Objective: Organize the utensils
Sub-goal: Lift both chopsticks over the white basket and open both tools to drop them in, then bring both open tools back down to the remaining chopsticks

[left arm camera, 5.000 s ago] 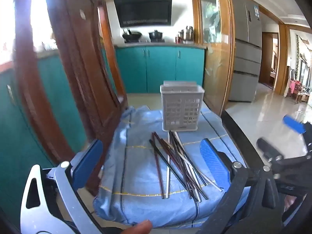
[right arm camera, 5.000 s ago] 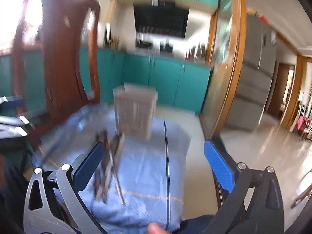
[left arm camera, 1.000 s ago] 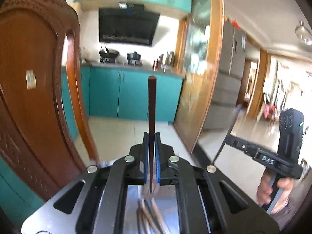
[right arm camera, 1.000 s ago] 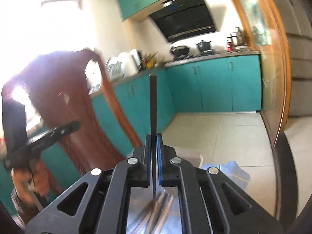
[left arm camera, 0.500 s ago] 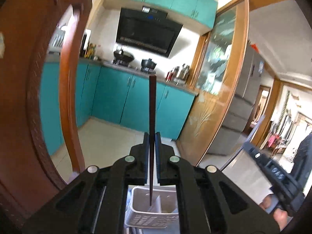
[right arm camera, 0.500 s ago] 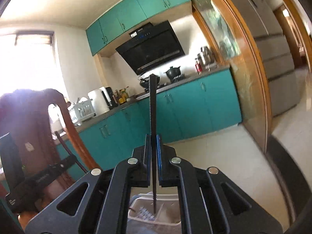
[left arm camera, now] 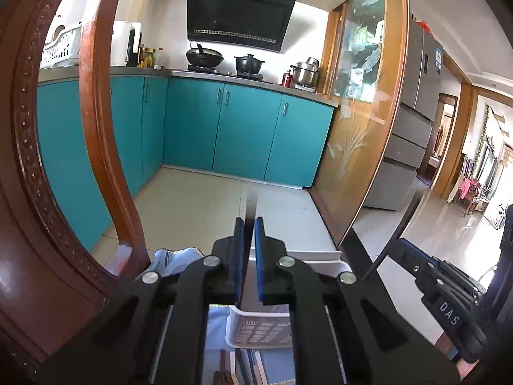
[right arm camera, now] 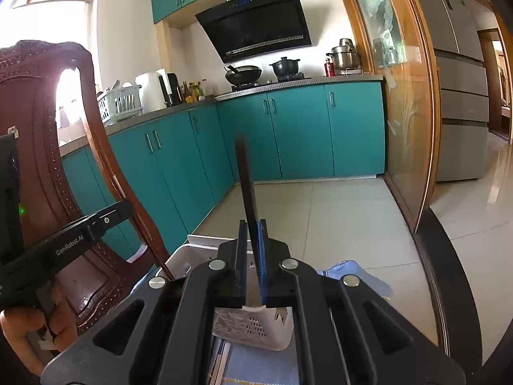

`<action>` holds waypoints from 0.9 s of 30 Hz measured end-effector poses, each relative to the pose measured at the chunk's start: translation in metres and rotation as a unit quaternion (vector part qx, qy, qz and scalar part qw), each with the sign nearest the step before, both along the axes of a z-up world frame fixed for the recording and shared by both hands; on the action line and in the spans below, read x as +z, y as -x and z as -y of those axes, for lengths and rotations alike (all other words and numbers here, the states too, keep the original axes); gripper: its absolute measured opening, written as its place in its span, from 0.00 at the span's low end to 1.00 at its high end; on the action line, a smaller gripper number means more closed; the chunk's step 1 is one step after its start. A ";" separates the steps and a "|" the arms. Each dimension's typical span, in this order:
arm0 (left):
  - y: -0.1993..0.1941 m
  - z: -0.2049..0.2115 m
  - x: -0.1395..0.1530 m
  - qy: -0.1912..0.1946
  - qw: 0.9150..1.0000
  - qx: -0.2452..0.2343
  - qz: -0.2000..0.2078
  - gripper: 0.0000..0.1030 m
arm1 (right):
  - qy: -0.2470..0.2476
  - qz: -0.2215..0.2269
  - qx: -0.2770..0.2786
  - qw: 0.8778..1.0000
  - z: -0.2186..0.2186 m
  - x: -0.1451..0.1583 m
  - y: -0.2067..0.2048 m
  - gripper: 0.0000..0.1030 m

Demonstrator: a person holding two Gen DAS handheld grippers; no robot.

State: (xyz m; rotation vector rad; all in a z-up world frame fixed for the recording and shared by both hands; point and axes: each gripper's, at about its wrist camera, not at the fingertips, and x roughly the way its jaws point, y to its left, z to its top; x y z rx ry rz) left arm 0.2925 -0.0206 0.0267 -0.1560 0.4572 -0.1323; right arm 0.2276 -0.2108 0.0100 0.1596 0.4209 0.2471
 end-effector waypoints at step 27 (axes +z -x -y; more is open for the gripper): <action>0.032 -0.029 -0.111 -0.086 0.986 0.002 -0.142 0.35 | 0.106 -0.322 0.158 0.927 -0.093 -0.175 0.020 0.14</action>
